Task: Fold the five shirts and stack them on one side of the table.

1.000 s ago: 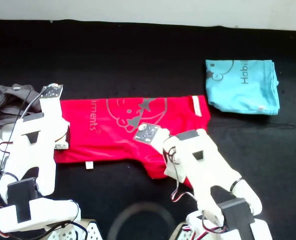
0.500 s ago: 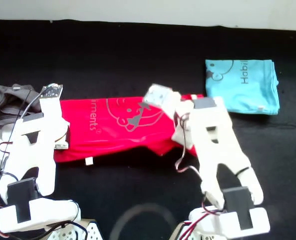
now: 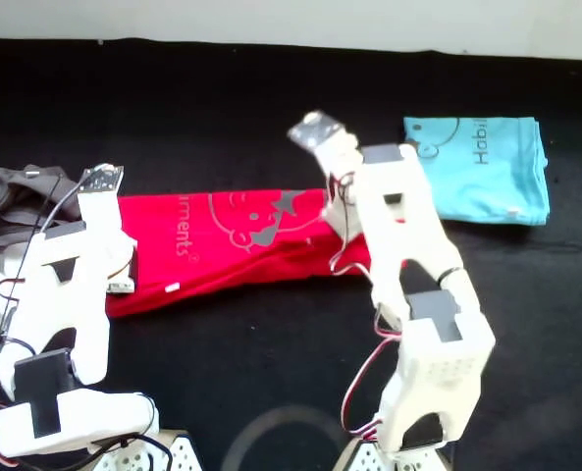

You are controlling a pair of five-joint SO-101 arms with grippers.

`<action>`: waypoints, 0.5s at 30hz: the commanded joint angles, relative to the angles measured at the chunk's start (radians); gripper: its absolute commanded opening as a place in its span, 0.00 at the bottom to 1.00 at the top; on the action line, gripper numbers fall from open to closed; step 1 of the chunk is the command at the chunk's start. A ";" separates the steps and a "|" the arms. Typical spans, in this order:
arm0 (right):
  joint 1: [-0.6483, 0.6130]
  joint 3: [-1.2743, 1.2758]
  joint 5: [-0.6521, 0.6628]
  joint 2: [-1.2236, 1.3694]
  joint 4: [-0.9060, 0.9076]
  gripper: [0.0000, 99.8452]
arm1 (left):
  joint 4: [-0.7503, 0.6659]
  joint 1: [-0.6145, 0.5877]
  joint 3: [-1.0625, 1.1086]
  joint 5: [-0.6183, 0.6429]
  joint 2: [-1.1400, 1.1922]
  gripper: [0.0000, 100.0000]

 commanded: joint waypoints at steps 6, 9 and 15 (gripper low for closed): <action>0.067 -0.188 -0.207 -0.004 0.076 0.22 | -0.035 -0.012 -0.001 0.005 0.004 0.01; 0.064 -0.214 -0.207 -0.004 0.200 0.22 | -0.035 -0.012 -0.001 0.005 0.004 0.01; -0.001 -0.251 -0.075 0.001 0.407 0.01 | -0.035 -0.012 -0.001 0.005 0.004 0.01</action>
